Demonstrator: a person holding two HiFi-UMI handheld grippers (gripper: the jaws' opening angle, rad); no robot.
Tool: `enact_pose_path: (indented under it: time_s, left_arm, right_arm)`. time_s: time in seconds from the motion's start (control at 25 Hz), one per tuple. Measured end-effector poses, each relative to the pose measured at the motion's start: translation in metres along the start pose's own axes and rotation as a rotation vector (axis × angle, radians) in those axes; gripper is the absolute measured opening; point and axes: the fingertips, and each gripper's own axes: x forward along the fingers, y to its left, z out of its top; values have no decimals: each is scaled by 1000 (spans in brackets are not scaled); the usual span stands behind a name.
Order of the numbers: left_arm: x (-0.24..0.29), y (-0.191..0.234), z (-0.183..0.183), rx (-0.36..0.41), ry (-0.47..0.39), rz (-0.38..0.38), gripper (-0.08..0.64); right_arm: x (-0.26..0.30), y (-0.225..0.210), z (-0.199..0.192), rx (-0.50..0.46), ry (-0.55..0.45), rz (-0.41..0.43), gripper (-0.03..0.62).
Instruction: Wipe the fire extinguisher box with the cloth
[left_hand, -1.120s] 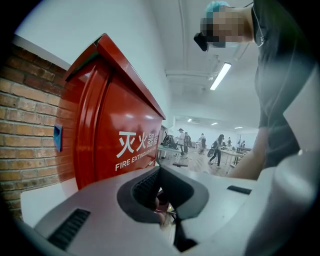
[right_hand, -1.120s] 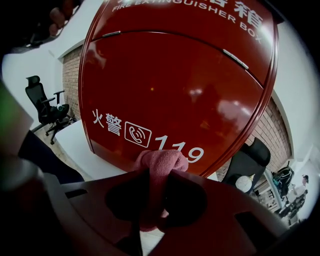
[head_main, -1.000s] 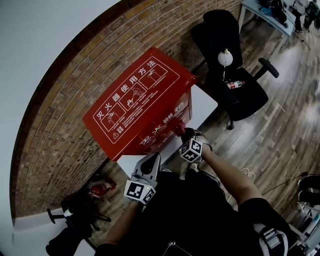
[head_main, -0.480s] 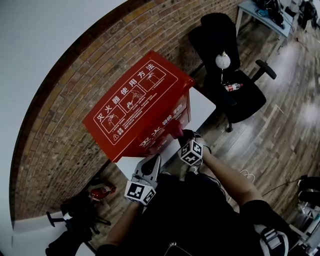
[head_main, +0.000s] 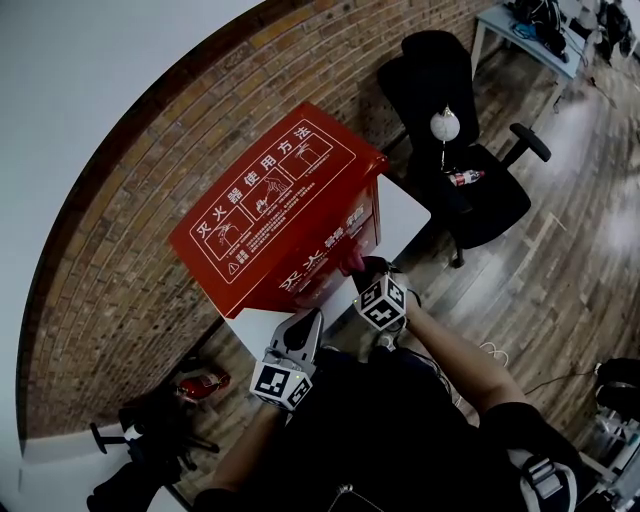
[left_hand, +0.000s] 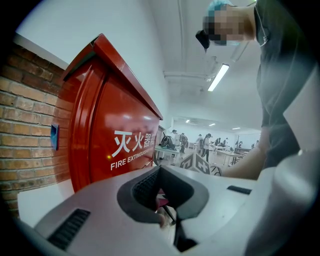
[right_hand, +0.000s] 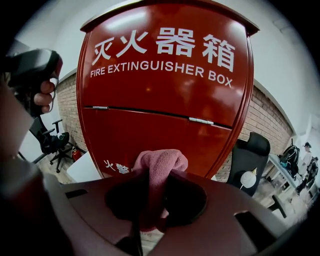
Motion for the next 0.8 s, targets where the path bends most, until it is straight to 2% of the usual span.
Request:
enact_pose_path:
  time_s: [0.52, 0.8]
  left_arm:
    - [3, -7, -2, 8, 19, -10, 20]
    - [4, -8, 0, 18, 24, -15, 20]
  right_arm:
    - [-27, -5, 33, 36, -47, 0, 84]
    - [-43, -9, 53, -3, -81, -15, 83]
